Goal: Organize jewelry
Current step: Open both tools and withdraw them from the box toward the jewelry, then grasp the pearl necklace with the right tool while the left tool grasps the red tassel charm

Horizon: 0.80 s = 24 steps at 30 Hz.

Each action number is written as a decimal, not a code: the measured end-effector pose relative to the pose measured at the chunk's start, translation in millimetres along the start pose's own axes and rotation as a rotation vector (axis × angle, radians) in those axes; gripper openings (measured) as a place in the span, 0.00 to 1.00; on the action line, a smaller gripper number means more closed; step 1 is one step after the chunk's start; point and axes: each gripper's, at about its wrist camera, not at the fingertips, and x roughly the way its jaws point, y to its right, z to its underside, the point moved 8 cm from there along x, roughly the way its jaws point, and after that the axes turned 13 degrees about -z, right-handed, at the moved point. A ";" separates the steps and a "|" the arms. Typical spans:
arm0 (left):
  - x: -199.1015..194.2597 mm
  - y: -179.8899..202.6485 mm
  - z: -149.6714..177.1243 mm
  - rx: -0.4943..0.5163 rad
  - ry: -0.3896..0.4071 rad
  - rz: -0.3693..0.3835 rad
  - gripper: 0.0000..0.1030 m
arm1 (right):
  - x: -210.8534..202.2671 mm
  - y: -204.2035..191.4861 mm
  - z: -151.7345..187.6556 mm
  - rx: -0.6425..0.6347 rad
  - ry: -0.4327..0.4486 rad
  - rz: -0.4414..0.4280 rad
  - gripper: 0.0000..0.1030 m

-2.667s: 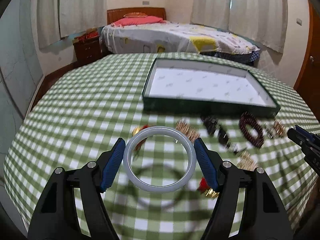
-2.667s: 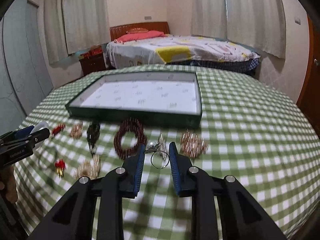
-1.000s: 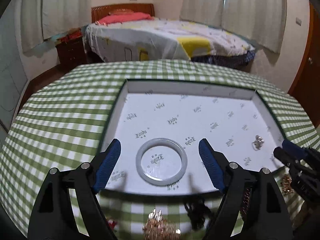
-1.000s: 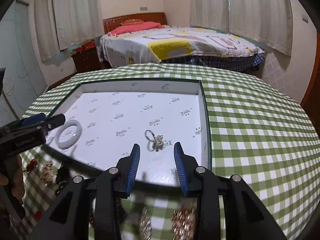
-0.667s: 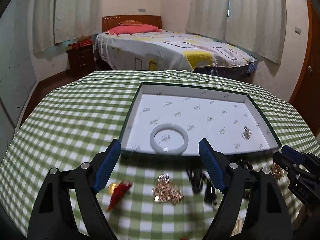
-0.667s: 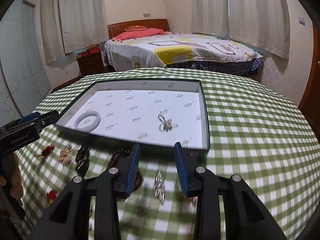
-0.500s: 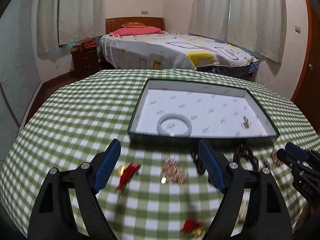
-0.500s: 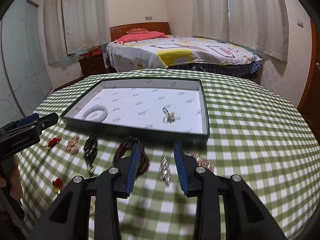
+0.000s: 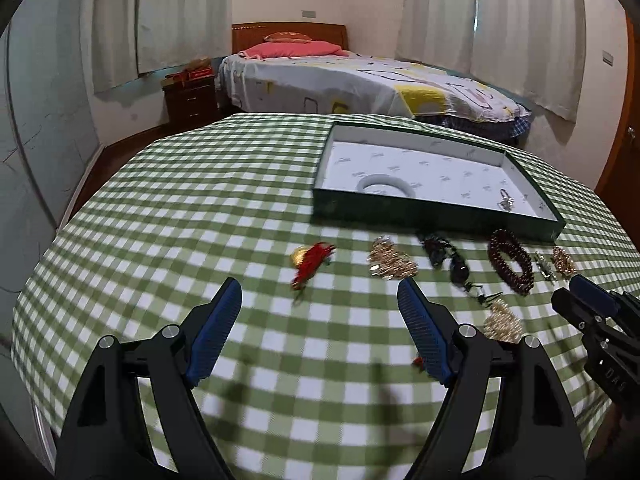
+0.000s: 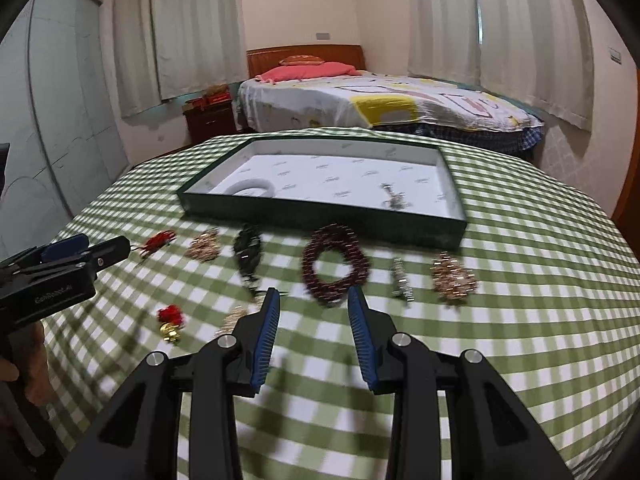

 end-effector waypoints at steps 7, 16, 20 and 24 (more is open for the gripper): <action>2.1 -27.0 8.8 -0.042 -0.019 -0.031 0.76 | 13.3 -26.3 6.8 -0.034 -0.017 -0.034 0.47; 8.8 -31.9 16.3 -0.048 -0.041 -0.035 0.76 | 35.3 -30.2 18.0 -0.038 -0.094 -0.024 0.53; 10.7 -27.0 18.9 -0.037 -0.049 -0.030 0.76 | 39.6 -26.7 24.5 -0.022 -0.128 -0.024 0.53; 10.0 -22.4 20.2 -0.029 -0.049 -0.025 0.76 | 39.8 -25.2 26.4 -0.019 -0.133 -0.020 0.40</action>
